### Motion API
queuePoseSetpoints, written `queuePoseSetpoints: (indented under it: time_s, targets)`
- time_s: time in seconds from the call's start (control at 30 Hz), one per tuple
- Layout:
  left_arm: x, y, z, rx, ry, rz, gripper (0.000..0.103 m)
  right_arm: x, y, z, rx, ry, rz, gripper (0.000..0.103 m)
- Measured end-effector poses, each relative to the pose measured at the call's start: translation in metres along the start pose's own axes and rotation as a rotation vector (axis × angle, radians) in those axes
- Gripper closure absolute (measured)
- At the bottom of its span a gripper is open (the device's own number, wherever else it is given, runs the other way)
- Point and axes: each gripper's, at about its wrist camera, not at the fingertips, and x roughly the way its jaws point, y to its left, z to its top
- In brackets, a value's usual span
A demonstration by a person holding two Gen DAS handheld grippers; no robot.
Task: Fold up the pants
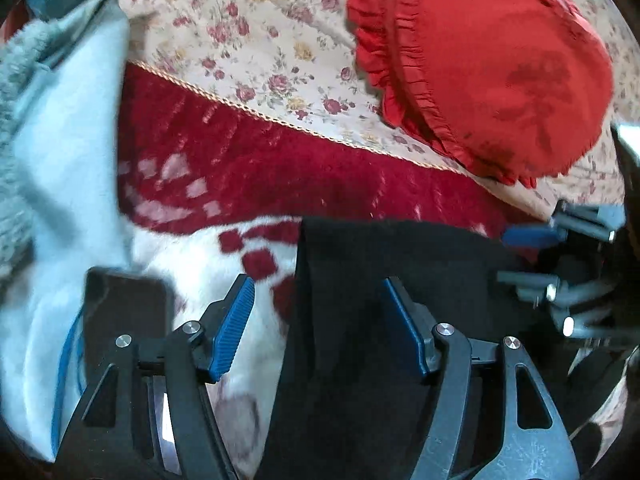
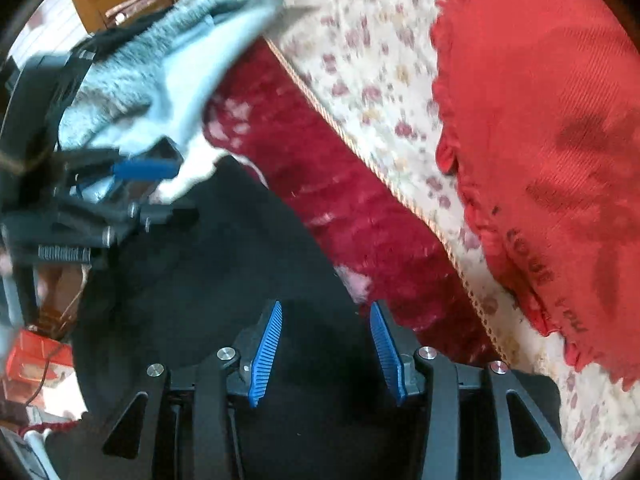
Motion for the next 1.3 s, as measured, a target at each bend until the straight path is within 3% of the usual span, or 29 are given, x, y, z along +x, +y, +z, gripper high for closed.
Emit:
queuePoseSetpoints:
  time_s: [0.13,0.2,0.27,0.33,0.37,0.4,0.43,0.63,0.77,0.87,0.93,1.07,1.13,1.2,1.3]
  targets:
    - [0.032,0.002,0.012,-0.005,0.085,-0.018,0.036,0.011,-0.007,0.000,-0.002,0.015,0.057,0.058]
    - [0.036,-0.001,0.016,0.004,0.064,-0.036,0.033,0.013,-0.011,0.001,0.034,0.001,0.084,0.059]
    - [0.037,-0.007,0.016,0.034,0.065,-0.021,0.035,0.010,-0.009,-0.003,0.057,-0.032,0.100,0.068]
    - [0.033,-0.016,0.015,0.078,0.047,-0.008,0.056,0.004,0.000,-0.007,0.042,-0.062,0.072,0.089]
    - [0.027,-0.020,0.013,0.090,0.035,0.009,0.062,0.001,0.004,-0.008,0.035,-0.074,0.049,0.094]
    - [0.020,-0.022,0.010,0.099,0.021,0.021,0.086,-0.006,0.008,-0.009,0.036,-0.092,0.034,0.097]
    - [0.011,-0.025,0.009,0.107,0.005,0.036,0.092,-0.015,0.010,-0.010,0.043,-0.116,0.034,0.098]
    - [-0.070,-0.025,-0.003,0.066,-0.159,-0.065,0.092,-0.101,0.048,-0.016,0.011,-0.275,0.017,0.098]
    - [-0.128,-0.028,-0.040,0.091,-0.256,-0.119,0.092,-0.156,0.103,-0.046,-0.034,-0.361,0.035,0.098]
    - [-0.146,-0.022,-0.083,0.084,-0.266,-0.125,0.092,-0.168,0.144,-0.077,-0.036,-0.378,0.083,0.098]
    - [-0.141,-0.013,-0.108,0.061,-0.239,-0.103,0.092,-0.155,0.170,-0.099,-0.021,-0.365,0.127,0.098]
    - [-0.112,0.016,-0.150,-0.047,-0.127,-0.050,0.092,-0.084,0.190,-0.128,0.079,-0.240,0.199,0.098]
    - [-0.099,0.032,-0.165,-0.119,-0.083,-0.041,0.092,-0.044,0.194,-0.133,0.094,-0.143,0.181,0.098]
    - [-0.096,0.047,-0.175,-0.175,-0.071,-0.043,0.092,-0.021,0.190,-0.136,0.135,-0.087,0.175,0.098]
    - [-0.107,0.057,-0.183,-0.212,-0.103,-0.056,0.091,-0.030,0.183,-0.138,0.178,-0.102,0.214,0.096]
